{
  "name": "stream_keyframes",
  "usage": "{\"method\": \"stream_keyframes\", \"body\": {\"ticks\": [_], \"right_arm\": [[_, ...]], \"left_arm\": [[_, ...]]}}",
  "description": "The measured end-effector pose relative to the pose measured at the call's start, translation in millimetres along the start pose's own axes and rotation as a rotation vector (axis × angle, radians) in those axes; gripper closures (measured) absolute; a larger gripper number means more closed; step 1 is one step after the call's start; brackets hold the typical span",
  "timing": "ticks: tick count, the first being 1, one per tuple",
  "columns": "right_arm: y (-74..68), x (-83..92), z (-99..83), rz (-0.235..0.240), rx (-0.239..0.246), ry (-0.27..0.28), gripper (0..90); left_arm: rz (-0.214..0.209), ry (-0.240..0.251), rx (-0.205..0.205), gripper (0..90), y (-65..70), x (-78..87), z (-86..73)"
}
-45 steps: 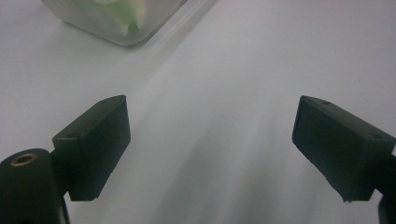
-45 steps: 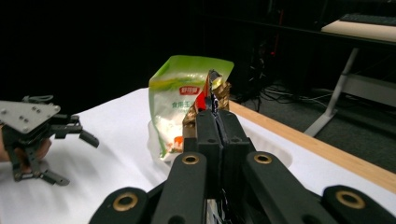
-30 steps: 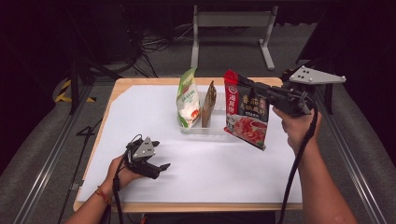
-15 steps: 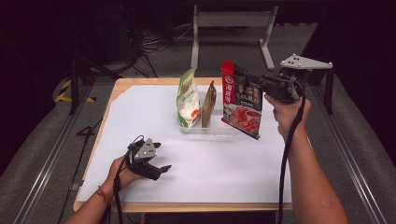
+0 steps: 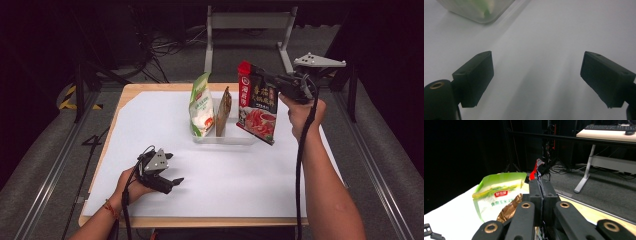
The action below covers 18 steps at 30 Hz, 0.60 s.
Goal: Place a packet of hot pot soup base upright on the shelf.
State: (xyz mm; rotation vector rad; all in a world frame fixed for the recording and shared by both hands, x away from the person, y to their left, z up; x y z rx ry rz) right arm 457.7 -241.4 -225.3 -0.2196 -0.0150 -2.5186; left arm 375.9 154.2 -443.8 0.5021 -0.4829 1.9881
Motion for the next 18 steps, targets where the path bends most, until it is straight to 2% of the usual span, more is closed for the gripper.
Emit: {"method": "stream_keyframes", "body": {"ticks": [7,17,18], "right_arm": [[1.7,-14.2,1.0,-0.03,-0.007,-0.003,89.1],[3.0,-35.9,-0.8,-0.037,-0.034,-0.002,89.1],[2.1,-38.6,-0.8,-0.048,-0.024,-0.006,89.1]], "left_arm": [[0.0,-0.005,-0.001,12.3,-0.7,0.2,-0.7],[-0.002,-0.008,-0.003,12.3,-0.3,-0.1,-1.1],[-0.002,-0.008,-0.003,12.3,-0.3,0.2,-1.1]]}}
Point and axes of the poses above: each handheld gripper's, and its own axes: x roughly backward along the jaws, z roughly out of its top, y roughly to its right, the point moved 1 cm from there along -x, roughly forward along the jaws, and after that the axes turned 8 degrees about y, right-handed, at the moved point
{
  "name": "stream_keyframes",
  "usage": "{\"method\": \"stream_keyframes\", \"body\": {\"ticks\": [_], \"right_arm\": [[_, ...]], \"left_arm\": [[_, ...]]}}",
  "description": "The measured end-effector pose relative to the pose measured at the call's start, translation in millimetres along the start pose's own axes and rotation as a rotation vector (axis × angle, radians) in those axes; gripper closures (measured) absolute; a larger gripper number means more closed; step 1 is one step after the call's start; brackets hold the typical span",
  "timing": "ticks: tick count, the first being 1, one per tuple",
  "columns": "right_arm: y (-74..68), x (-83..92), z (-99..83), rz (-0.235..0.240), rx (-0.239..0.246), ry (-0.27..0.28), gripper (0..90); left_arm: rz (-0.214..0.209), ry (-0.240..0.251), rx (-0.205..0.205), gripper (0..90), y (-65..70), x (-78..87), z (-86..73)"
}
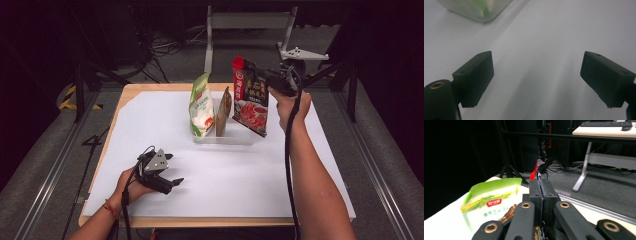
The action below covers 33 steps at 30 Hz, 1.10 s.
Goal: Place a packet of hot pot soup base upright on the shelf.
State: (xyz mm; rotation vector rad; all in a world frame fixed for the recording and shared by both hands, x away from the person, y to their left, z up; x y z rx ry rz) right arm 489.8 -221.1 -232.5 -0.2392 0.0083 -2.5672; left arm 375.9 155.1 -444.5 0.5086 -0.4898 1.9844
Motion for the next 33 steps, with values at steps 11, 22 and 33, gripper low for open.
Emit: {"method": "stream_keyframes", "body": {"ticks": [11,22,33], "right_arm": [[-2.3,-20.0,-6.4,-0.014,-0.018,-0.002,89.0],[0.3,-34.1,-25.8,0.006,-0.047,-0.001,88.9],[0.4,-39.2,-41.0,0.034,-0.055,-0.002,88.5]], "left_arm": [[-0.005,0.004,-0.001,12.4,0.2,0.5,-0.2],[-0.003,0.005,0.002,12.4,0.0,0.3,-0.6],[-0.005,0.003,0.002,12.4,0.0,0.3,-0.8]]}}
Point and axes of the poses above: each handheld gripper's, and its own axes: x roughly backward along the jaws, z roughly out of its top, y roughly to its right, the point moved 1 cm from there along -x, roughly forward along the jaws, and after that the axes turned 8 degrees about y, right-handed, at the moved point
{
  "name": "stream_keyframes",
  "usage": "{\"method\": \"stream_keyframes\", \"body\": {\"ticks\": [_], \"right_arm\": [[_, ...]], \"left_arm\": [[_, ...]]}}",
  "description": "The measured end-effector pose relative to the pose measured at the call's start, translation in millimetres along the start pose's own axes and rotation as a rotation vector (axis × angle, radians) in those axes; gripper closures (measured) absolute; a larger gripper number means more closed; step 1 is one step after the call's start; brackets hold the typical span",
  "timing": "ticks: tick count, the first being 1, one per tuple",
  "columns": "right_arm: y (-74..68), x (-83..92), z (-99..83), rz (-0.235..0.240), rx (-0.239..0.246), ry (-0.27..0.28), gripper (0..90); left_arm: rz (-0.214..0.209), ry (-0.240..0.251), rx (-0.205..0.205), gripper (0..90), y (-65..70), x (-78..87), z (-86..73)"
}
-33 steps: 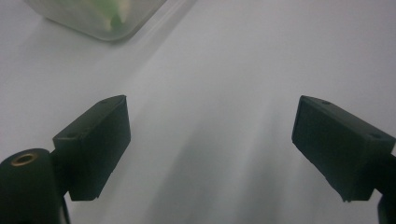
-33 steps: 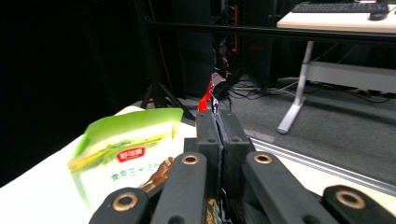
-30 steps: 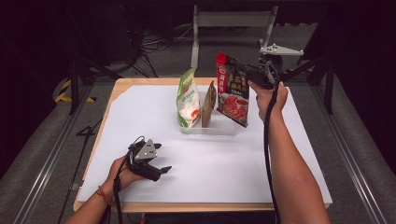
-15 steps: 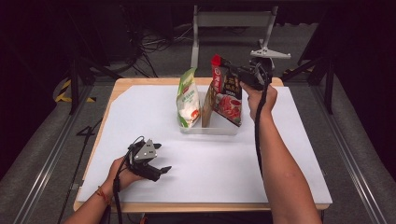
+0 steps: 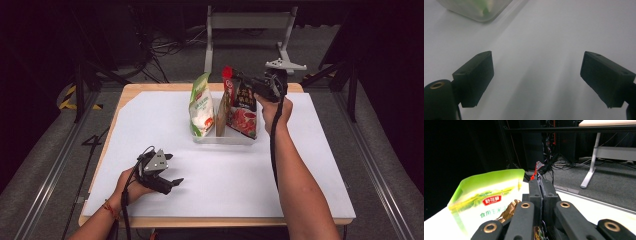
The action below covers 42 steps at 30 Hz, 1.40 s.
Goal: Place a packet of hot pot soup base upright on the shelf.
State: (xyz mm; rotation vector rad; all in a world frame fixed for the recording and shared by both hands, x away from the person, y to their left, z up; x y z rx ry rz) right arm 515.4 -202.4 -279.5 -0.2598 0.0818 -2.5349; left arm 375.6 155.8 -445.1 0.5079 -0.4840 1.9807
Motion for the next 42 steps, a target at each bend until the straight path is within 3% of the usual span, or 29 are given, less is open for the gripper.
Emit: {"method": "stream_keyframes", "body": {"ticks": [13,19,30,42], "right_arm": [[7.3,6.3,-10.7,0.016,-0.012,0.006,86.1],[9.0,12.2,-11.8,0.008,0.019,-0.01,76.2],[13.2,37.8,-14.7,-0.018,0.058,-0.004,64.5],[15.5,64.6,-26.5,-0.014,0.103,-0.006,66.5]], "left_arm": [[-0.001,-0.004,-0.006,12.3,0.2,-0.8,0.1],[-0.001,-0.007,-0.004,12.3,0.2,-1.9,0.1],[-0.005,-0.02,-0.007,12.2,1.5,-4.1,0.5],[-0.004,-0.024,-0.01,12.2,1.6,-4.9,0.9]]}}
Point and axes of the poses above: each handheld gripper's, and its own axes: x roughly backward along the jaws, z roughly out of its top, y roughly to its right, the point moved 1 cm from there along -x, roughly forward along the jaws, and after that the axes turned 8 degrees about y, right-handed, at the moved point
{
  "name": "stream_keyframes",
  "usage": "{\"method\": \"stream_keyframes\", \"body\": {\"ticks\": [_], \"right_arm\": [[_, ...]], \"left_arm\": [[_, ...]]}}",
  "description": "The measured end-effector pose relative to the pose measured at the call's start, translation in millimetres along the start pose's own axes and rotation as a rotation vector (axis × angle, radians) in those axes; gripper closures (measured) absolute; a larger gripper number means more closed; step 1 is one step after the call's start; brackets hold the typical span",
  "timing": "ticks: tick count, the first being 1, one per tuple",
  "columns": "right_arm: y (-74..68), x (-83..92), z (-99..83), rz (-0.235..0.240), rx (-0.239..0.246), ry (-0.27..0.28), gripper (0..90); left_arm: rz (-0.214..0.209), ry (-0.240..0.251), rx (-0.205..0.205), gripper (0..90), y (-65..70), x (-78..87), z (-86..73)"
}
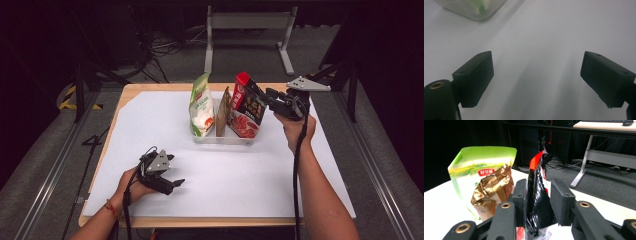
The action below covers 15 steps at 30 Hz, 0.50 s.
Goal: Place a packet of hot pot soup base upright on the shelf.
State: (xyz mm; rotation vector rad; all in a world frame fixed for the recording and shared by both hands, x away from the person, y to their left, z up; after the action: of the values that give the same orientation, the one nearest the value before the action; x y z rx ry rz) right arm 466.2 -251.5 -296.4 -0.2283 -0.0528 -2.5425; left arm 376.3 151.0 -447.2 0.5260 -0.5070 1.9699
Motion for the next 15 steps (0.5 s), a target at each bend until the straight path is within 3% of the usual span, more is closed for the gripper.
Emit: {"method": "stream_keyframes", "body": {"ticks": [15], "right_arm": [[4.2,20.4,-9.7,-0.004,-0.011,0.018,65.6]], "left_arm": [[0.001,-0.001,-0.003,12.2,0.3,-0.5,0.2]]}}
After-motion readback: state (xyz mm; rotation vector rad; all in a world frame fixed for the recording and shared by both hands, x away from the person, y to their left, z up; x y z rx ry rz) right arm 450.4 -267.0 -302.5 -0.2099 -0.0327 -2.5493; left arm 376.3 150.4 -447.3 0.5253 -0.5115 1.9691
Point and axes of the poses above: each handheld gripper's, and its own axes: x roughly backward along the jaws, z roughly out of its top, y roughly to its right, the point moved 1 cm from there along -x, roughly forward along the jaws, and after that the axes turned 8 degrees about y, right-handed, at the moved point
